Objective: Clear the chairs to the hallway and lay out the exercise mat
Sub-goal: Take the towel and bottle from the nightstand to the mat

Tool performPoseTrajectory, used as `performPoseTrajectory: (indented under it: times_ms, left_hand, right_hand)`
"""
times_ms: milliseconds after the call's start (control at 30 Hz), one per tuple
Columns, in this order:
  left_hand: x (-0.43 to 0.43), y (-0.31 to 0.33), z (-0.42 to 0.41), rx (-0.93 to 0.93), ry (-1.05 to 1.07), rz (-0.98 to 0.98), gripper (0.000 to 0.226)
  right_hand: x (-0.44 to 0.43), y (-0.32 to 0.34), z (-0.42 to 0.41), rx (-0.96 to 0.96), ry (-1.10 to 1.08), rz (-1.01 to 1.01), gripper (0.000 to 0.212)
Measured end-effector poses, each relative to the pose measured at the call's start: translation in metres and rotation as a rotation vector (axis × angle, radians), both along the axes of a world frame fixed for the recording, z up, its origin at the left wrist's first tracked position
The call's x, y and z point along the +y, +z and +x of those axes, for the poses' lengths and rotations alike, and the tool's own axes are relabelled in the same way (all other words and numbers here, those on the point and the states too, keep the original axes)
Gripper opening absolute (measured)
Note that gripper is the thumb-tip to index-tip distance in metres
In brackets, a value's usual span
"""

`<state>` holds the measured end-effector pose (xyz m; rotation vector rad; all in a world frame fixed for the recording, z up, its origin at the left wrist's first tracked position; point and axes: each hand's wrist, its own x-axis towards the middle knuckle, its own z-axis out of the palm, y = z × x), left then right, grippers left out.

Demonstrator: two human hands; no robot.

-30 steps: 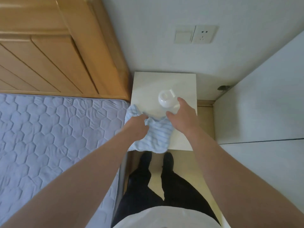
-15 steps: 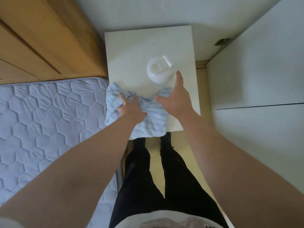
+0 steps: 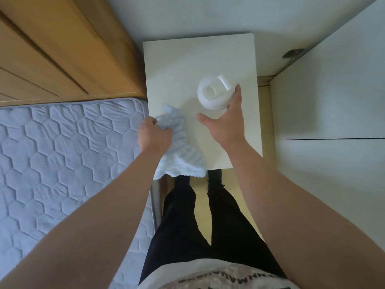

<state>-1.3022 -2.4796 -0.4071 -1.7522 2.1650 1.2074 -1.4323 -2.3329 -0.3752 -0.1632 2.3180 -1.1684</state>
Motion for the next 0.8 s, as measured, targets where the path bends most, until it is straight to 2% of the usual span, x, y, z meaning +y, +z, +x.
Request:
performPoseTrajectory:
  times_ms: [100,233,367,467,600,667,800]
  left_hand:
    - [-0.016,0.018,-0.004,0.027,0.133,0.071,0.038]
    - [-0.028,0.027,-0.006,0.024,0.216,0.226,0.016]
    - [-0.033,0.036,-0.012,0.074,0.253,0.266,0.017]
    - [-0.038,0.05,-0.014,0.051,0.165,0.206,0.026]
    - [-0.045,0.081,-0.02,0.066,0.064,0.123,0.02]
    - [-0.048,0.105,-0.028,0.081,0.004,0.076,0.015]
    - [-0.051,0.165,-0.047,0.197,-0.1,0.012,0.024]
  right_hand:
    - [-0.007,0.0,-0.003,0.074,-0.054,-0.049,0.129]
    - [-0.018,-0.003,-0.008,0.141,-0.048,-0.029,0.129]
    - [-0.022,-0.005,-0.011,0.188,-0.053,0.031,0.114]
    - [-0.022,-0.002,-0.014,0.171,-0.053,0.072,0.104]
    - [-0.022,0.02,-0.016,0.172,-0.073,0.081,0.105]
    - [-0.018,0.039,-0.014,0.195,-0.073,0.077,0.105]
    - [-0.007,0.096,-0.014,0.272,-0.132,0.04,0.102]
